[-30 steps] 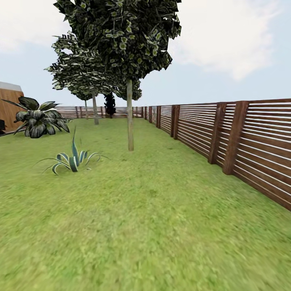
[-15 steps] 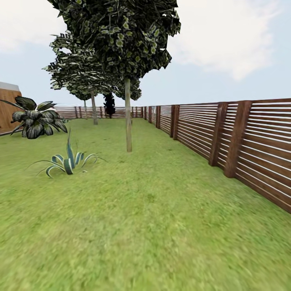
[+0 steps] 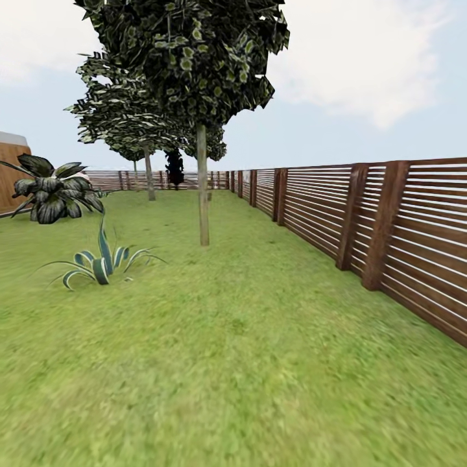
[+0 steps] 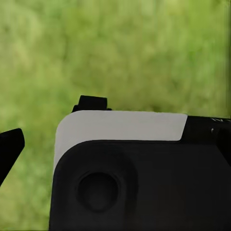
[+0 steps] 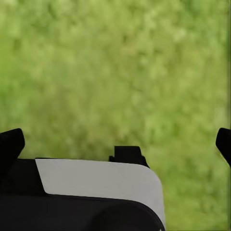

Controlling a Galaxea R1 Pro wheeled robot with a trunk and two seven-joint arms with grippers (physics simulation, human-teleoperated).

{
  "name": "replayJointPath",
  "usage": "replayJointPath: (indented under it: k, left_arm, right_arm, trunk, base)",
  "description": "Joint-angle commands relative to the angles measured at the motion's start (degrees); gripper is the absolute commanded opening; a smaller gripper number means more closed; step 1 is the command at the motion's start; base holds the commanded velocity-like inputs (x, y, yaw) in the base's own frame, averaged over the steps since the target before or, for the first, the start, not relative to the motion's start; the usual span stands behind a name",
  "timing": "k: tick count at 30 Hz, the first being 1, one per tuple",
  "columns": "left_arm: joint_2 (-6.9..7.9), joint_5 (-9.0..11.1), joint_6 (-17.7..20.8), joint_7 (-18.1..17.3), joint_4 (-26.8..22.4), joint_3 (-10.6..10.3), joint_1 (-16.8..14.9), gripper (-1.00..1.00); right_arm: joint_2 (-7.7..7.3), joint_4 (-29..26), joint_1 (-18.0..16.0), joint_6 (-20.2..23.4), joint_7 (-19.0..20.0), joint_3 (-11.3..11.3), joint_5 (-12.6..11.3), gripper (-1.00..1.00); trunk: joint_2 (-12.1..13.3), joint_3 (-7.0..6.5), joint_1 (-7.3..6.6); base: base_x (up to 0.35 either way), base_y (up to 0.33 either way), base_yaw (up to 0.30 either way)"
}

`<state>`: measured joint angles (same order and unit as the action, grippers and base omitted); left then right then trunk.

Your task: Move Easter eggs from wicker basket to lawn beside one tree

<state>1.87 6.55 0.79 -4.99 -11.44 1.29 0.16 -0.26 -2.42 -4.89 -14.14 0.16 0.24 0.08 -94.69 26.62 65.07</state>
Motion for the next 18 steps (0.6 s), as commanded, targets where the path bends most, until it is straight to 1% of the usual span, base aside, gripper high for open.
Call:
replayJointPath:
  k: [1,18]
  left_arm:
    - [0.03,0.6,0.1,-0.3,-0.1,0.1,0.0,1.00]
    - [0.02,0.6,0.1,-0.3,-0.1,0.1,0.0,1.00]
  right_arm:
    - [0.00,0.0,0.0,-0.2,0.0,0.0,0.0,1.00]
    - [0.00,0.0,0.0,-0.2,0.0,0.0,0.0,1.00]
  trunk:
    - [0.0,0.05,0.03]
    - [0.0,0.05,0.03]
  base:
    - [0.312,-0.109,0.000]
    - [0.312,-0.108,0.000]
